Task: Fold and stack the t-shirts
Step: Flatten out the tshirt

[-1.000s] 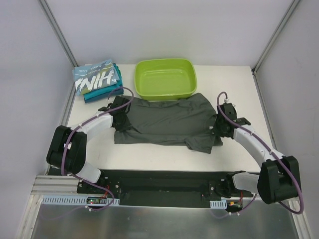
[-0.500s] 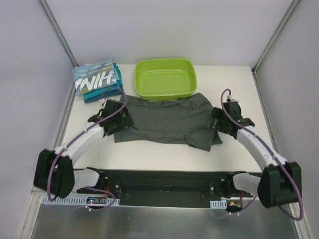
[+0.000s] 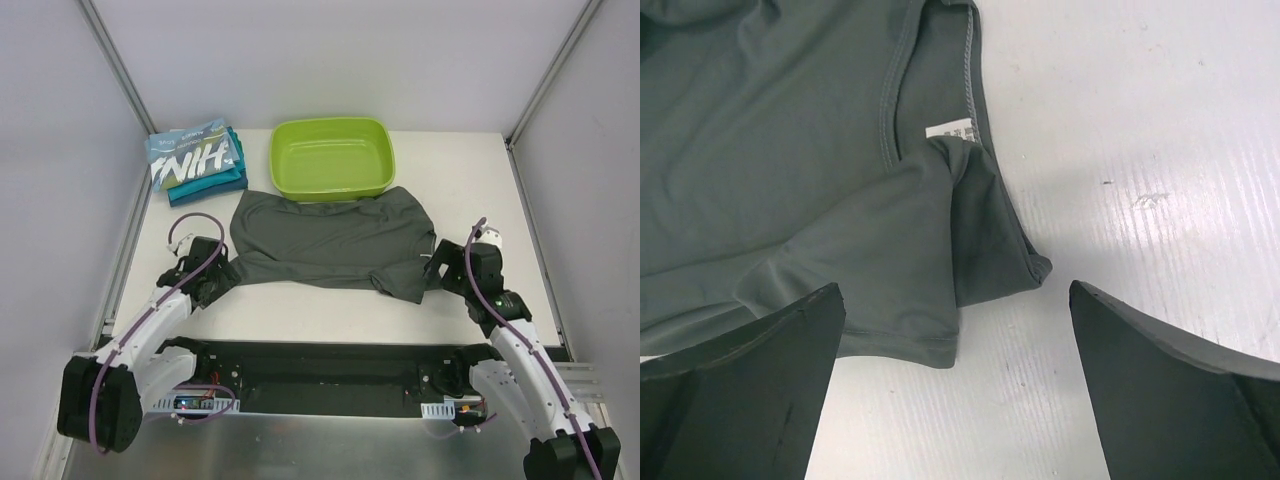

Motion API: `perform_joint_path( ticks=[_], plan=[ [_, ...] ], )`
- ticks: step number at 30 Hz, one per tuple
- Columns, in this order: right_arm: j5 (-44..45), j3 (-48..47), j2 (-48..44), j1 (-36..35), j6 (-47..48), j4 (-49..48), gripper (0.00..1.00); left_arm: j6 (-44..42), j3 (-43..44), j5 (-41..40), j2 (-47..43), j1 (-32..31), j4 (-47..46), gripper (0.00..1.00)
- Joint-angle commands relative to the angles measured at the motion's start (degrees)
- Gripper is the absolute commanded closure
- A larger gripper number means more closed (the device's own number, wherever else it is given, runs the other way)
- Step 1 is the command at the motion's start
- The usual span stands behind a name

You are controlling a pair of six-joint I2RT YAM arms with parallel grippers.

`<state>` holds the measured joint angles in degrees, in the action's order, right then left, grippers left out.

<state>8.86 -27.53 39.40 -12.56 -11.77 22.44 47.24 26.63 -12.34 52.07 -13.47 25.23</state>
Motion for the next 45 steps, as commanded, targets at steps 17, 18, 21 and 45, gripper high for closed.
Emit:
perform_joint_path(
  ticks=[17, 18, 21, 45],
  plan=[
    [1.6, -1.4, 4.8, 0.3, 0.3, -1.6, 0.04, -0.1, 8.1, 1.9, 18.1, 1.0, -4.0, 0.51],
    [1.6, -1.3, 4.7, 0.3, 0.3, -1.6, 0.04, -0.1, 8.2, 2.1, 18.6, 1.0, -4.3, 0.51],
    [1.6, -1.4, 5.0, 0.3, 0.3, -1.6, 0.04, -0.4, 8.3, 4.0, 20.9, 1.0, -5.8, 0.55],
    [-2.4, -5.3, 14.4, -8.0, -2.8, 8.2, 0.01, -2.9, 0.8, 11.3, 6.0, 0.9, -8.1, 1.0]
  ],
)
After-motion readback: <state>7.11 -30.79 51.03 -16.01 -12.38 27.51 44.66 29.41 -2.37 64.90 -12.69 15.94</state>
